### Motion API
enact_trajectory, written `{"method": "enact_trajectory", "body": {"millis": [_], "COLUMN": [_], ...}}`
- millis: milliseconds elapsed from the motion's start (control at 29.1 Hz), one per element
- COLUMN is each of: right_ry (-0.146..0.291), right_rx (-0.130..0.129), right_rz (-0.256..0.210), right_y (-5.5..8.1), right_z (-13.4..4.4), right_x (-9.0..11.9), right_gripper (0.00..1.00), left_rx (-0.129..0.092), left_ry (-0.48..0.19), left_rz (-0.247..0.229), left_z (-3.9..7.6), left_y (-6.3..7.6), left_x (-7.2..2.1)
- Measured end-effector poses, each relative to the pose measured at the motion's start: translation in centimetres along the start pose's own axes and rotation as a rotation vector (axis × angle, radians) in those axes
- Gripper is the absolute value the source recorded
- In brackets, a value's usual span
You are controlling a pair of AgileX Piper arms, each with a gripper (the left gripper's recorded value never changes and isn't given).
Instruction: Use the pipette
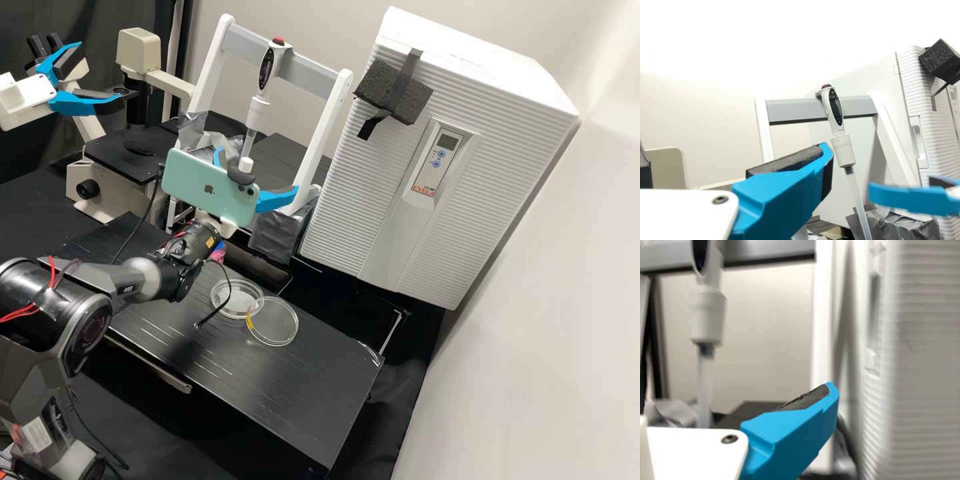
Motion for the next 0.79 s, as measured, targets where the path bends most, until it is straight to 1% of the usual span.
{"method": "enact_trajectory", "body": {"millis": [69, 103, 137, 206, 275, 309, 378, 446, 481, 550, 618, 653, 790], "right_ry": [0.015, 0.021, 0.023, 0.035, 0.039, 0.038, 0.029, 0.016, 0.004, -0.002, -0.007, -0.01, -0.017], "right_rx": [0.003, 0.008, 0.01, 0.012, 0.009, 0.006, 0.003, -0.006, -0.013, -0.02, -0.039, -0.044, -0.043], "right_rz": [-0.009, -0.001, -0.001, 0.015, 0.036, 0.036, 0.03, 0.017, 0.012, 0.006, -0.004, -0.008, -0.014], "right_y": [0.2, 0.5, 0.7, 1.0, 1.3, 1.2, 1.1, 0.8, 0.7, 0.5, 0.3, 0.3, 0.3], "right_z": [-1.2, -1.7, -2.1, -3.1, -4.0, -4.3, -4.7, -4.9, -4.9, -5.1, -5.1, -5.1, -5.2], "right_x": [0.8, 1.2, 1.6, 2.4, 3.6, 4.1, 4.8, 5.5, 6.1, 6.7, 7.3, 7.6, 8.5], "right_gripper": [1.0, 1.0, 1.0, 1.0, 1.0, 1.0, 1.0, 1.0, 1.0, 1.0, 1.0, 1.0, 1.0], "left_rx": [-0.001, -0.001, -0.002, -0.002, -0.003, -0.004, -0.004, -0.004, -0.008, -0.009, -0.008, -0.006, -0.006], "left_ry": [0.001, 0.002, 0.002, 0.003, 0.006, 0.008, 0.011, 0.018, 0.026, 0.029, 0.031, 0.034, 0.035], "left_rz": [-0.007, -0.009, -0.012, -0.016, -0.023, -0.024, -0.025, -0.024, -0.022, -0.021, -0.021, -0.021, -0.021], "left_z": [0.0, 0.0, 0.0, 0.0, -0.1, -0.2, -0.3, -0.4, -0.5, -0.6, -0.6, -0.7, -0.8], "left_y": [-0.2, -0.2, -0.3, -0.4, -0.7, -0.7, -0.8, -0.7, -0.7, -0.7, -0.7, -0.7, -0.7], "left_x": [-0.13, -0.18, -0.23, -0.25, -0.23, -0.22, -0.21, -0.23, -0.23, -0.24, -0.25, -0.26, -0.26]}}
